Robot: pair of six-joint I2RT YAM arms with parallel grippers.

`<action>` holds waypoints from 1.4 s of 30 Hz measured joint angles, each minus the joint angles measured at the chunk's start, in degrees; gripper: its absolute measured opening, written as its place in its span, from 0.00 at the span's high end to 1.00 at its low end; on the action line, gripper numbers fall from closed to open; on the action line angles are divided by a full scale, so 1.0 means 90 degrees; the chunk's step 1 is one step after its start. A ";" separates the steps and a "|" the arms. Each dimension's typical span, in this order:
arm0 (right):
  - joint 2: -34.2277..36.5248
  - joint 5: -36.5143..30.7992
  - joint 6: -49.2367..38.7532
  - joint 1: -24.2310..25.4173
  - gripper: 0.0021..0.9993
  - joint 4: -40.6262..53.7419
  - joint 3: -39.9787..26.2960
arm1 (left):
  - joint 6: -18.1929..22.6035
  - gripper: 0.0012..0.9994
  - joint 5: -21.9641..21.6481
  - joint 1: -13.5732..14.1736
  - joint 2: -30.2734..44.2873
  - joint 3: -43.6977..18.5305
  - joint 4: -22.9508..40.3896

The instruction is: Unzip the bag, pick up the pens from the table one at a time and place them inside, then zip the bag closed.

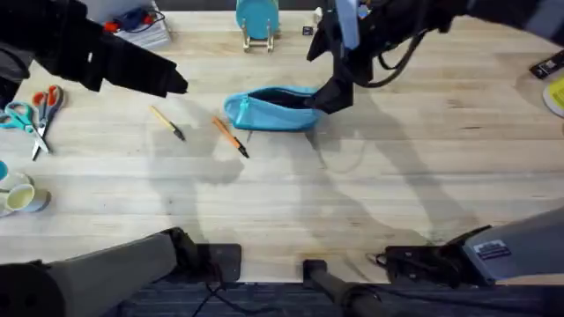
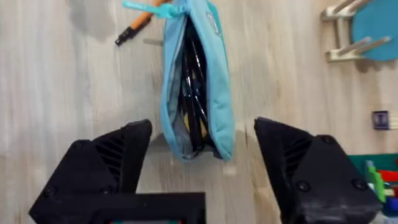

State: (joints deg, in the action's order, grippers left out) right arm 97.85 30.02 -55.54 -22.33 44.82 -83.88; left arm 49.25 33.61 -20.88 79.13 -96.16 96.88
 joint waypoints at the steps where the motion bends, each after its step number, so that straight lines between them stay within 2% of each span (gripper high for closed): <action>1: -0.0101 0.0000 -0.0001 0.0000 0.00 0.0054 -0.0002 | 0.0001 0.00 0.0000 0.0000 0.0000 0.0000 -0.0002; 15: -0.1312 0.0000 -0.0001 0.0000 0.00 0.0416 -0.0002 | 0.0001 0.00 0.0000 0.0000 0.0000 0.0000 0.0000; 26: -0.1727 -0.0058 0.0045 0.0019 0.00 0.0862 -0.0002 | -0.0004 0.00 0.0000 0.0000 0.0000 0.0000 0.0000; 30: -0.1919 -0.0560 0.0609 0.0019 0.00 0.0985 -0.0002 | -0.0133 0.00 0.0000 0.0000 0.0000 0.0000 0.0000; 34: -0.2111 -0.1043 0.1322 0.0032 0.00 0.1603 -0.0005 | -0.0286 0.00 0.0000 0.0000 0.0000 0.0000 0.0000; 42: -0.2139 -0.1320 0.1971 0.0032 0.00 0.2222 -0.0007 | -0.0369 0.00 0.0000 0.0000 0.0000 0.0000 0.0000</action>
State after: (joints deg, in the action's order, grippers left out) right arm 78.60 18.14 -37.81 -22.04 64.81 -83.94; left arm 45.93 33.61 -20.88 79.13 -96.16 96.88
